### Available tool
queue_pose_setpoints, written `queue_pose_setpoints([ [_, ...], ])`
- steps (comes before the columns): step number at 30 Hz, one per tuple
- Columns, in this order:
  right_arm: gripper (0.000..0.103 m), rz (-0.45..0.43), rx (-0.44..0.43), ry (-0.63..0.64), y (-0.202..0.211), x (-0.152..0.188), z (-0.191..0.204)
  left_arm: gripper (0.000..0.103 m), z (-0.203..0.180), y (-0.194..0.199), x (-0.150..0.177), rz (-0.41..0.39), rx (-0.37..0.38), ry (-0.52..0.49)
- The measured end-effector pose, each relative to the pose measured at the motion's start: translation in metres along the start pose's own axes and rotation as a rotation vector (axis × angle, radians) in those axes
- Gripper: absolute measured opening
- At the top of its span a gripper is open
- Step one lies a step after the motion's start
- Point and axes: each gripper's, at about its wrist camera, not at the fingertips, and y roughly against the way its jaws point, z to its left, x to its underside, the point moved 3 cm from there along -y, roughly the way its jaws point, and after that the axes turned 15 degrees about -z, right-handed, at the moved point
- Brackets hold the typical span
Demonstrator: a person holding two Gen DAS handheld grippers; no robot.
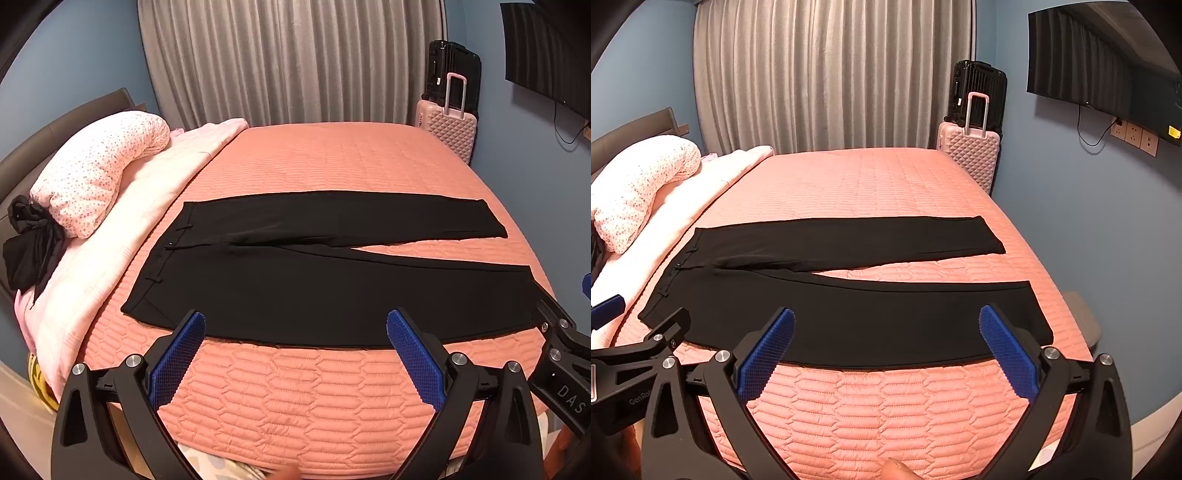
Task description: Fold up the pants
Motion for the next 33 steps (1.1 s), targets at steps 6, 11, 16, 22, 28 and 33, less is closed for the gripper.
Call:
queue_pose_setpoints([
  [6, 0.098, -0.001, -0.005, -0.004, 0.0029, -0.0003, -0.0023, 0.098, -0.0036, 0.0014, -0.0002, 0.004, 0.014, -0.014],
  [11, 0.098, -0.002, -0.004, -0.004, 0.0026, 0.0, -0.0017, 0.098, -0.0039, 0.0007, -0.0002, 0.007, 0.019, -0.016],
  [16, 0.098, -0.002, -0.005, -0.006, 0.0028, 0.0001, -0.0022, 0.098, -0.0038, -0.0004, -0.0006, 0.008, 0.013, -0.015],
  [22, 0.098, -0.002, -0.009, -0.006, 0.0039, -0.0013, -0.0017, 0.098, -0.0043, -0.0007, -0.0013, 0.008, 0.015, -0.019],
  [28, 0.098, 0.001, -0.014, -0.009, 0.0044, -0.0006, -0.0031, 0.098, -0.0038, -0.0006, -0.0007, 0.008, 0.018, -0.018],
  [33, 0.098, 0.0, -0.016, -0.009, 0.004, -0.0018, -0.0032, 0.098, -0.0043, -0.0002, -0.001, 0.007, 0.016, -0.019],
])
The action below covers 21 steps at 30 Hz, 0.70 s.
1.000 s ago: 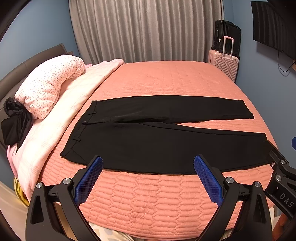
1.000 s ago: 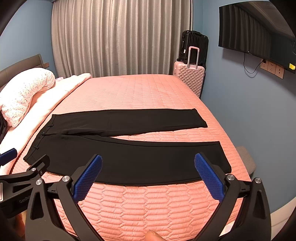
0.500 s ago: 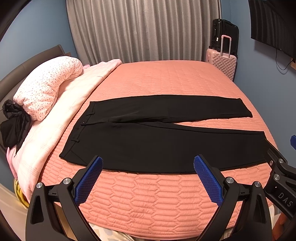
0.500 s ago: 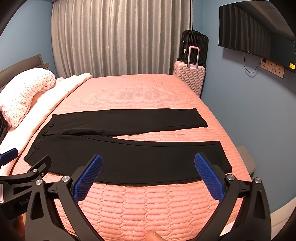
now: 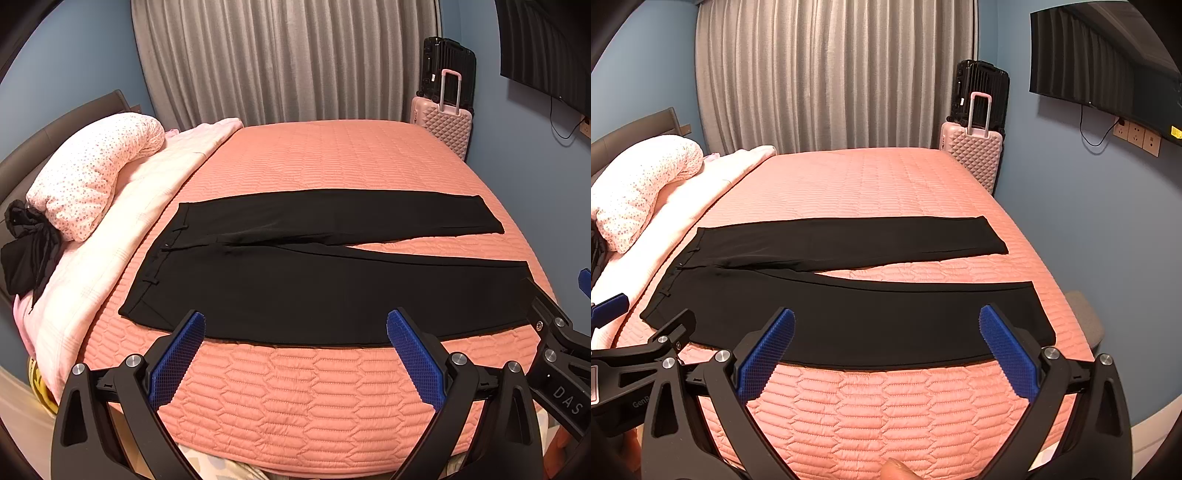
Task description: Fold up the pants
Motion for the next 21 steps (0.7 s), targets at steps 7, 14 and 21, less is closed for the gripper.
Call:
queue_pose_setpoints([
  [7, 0.098, 0.003, 0.001, -0.002, -0.0003, -0.0001, -0.0021, 0.098, -0.0009, -0.0001, -0.0007, 0.002, 0.001, -0.001],
  [14, 0.098, 0.002, 0.003, -0.004, -0.0008, -0.0005, -0.0029, 0.098, -0.0007, -0.0003, -0.0012, 0.002, -0.001, -0.001],
  [21, 0.098, 0.002, 0.002, -0.005, -0.0008, -0.0001, -0.0031, 0.098, -0.0011, -0.0001, -0.0009, 0.002, -0.001, 0.0],
])
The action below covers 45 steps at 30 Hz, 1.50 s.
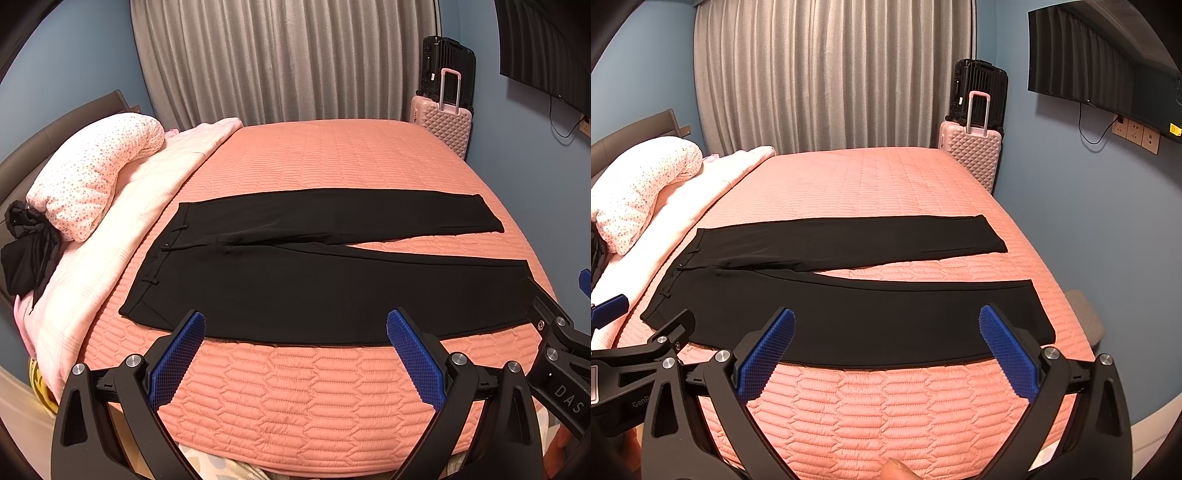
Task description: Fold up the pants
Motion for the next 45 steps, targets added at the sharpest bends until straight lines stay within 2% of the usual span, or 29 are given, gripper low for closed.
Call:
queue_pose_setpoints([
  [16, 0.098, 0.006, -0.007, -0.001, -0.001, 0.002, 0.0, 0.098, 0.001, 0.0, 0.0, 0.007, -0.002, 0.003],
  [22, 0.098, 0.02, -0.039, -0.011, -0.007, 0.005, -0.001, 0.098, 0.0, -0.003, 0.005, 0.014, 0.006, 0.002],
  [26, 0.098, 0.037, -0.067, 0.002, -0.018, 0.011, -0.005, 0.098, 0.0, -0.015, 0.009, 0.036, 0.011, -0.016],
  [30, 0.098, 0.057, -0.027, 0.016, -0.044, 0.015, -0.026, 0.098, 0.008, -0.036, 0.012, 0.07, -0.017, -0.01],
  [34, 0.098, 0.055, 0.018, 0.027, -0.09, 0.008, -0.062, 0.098, 0.017, -0.065, 0.01, 0.102, -0.028, 0.015],
  [35, 0.098, 0.049, 0.04, 0.048, -0.114, 0.003, -0.076, 0.098, 0.018, -0.074, 0.009, 0.109, -0.033, 0.021],
  [38, 0.098, 0.062, 0.035, 0.089, -0.174, -0.006, -0.108, 0.098, 0.02, -0.097, 0.004, 0.119, -0.04, 0.037],
  [42, 0.098, 0.171, -0.017, 0.127, -0.297, -0.008, -0.166, 0.098, 0.025, -0.133, -0.002, 0.043, 0.036, 0.112],
  [45, 0.098, 0.253, -0.052, 0.044, -0.382, -0.009, -0.212, 0.098, 0.03, -0.166, 0.0, -0.007, 0.096, 0.178],
])
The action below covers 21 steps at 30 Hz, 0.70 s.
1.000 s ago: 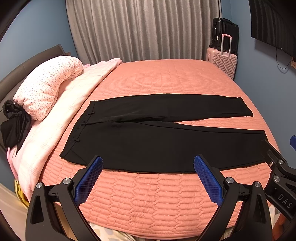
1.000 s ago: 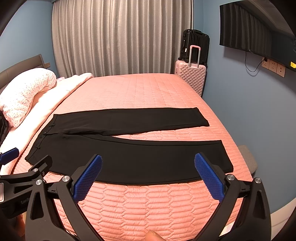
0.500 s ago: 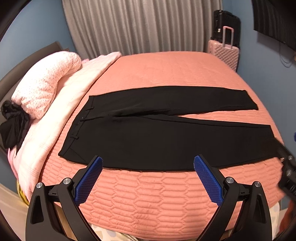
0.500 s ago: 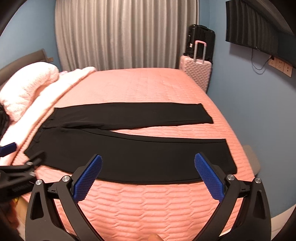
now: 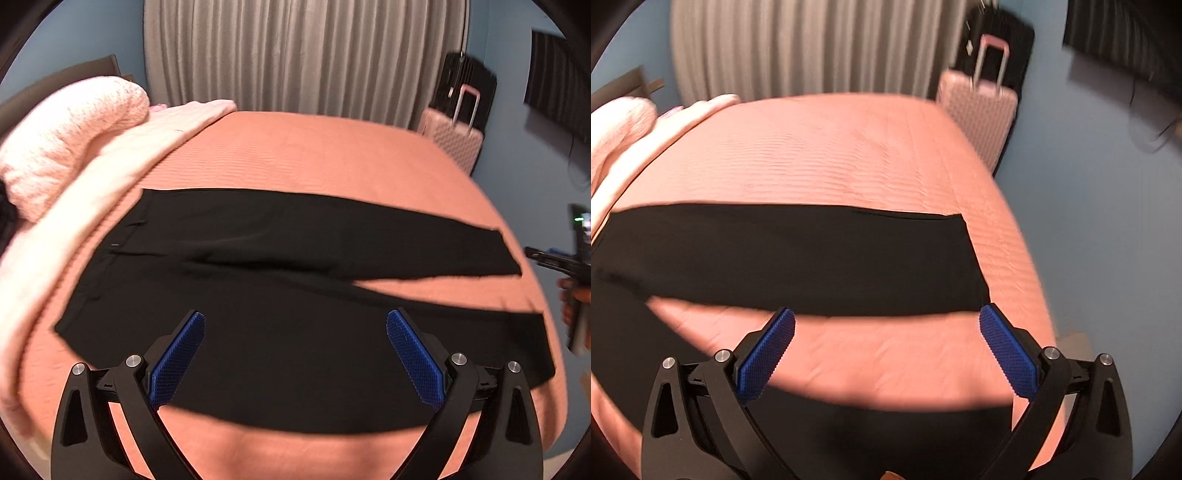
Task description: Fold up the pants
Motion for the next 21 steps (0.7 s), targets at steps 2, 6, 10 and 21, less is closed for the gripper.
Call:
queue_pose_setpoints([
  [2, 0.098, 0.028, -0.001, -0.036, -0.044, -0.01, -0.025, 0.097, 0.005, -0.018, 0.001, -0.013, 0.017, 0.046],
  [6, 0.098, 0.112, -0.038, -0.052, -0.124, -0.021, -0.053, 0.097, 0.012, -0.072, 0.01, 0.104, -0.012, 0.048],
  [10, 0.098, 0.126, -0.049, -0.005, -0.177, -0.025, -0.064, 0.096, 0.004, -0.111, 0.02, 0.173, -0.102, -0.11],
  [21, 0.098, 0.092, -0.212, 0.009, -0.213, -0.01, -0.079, 0.096, 0.006, -0.141, 0.025, 0.137, 0.029, -0.045],
])
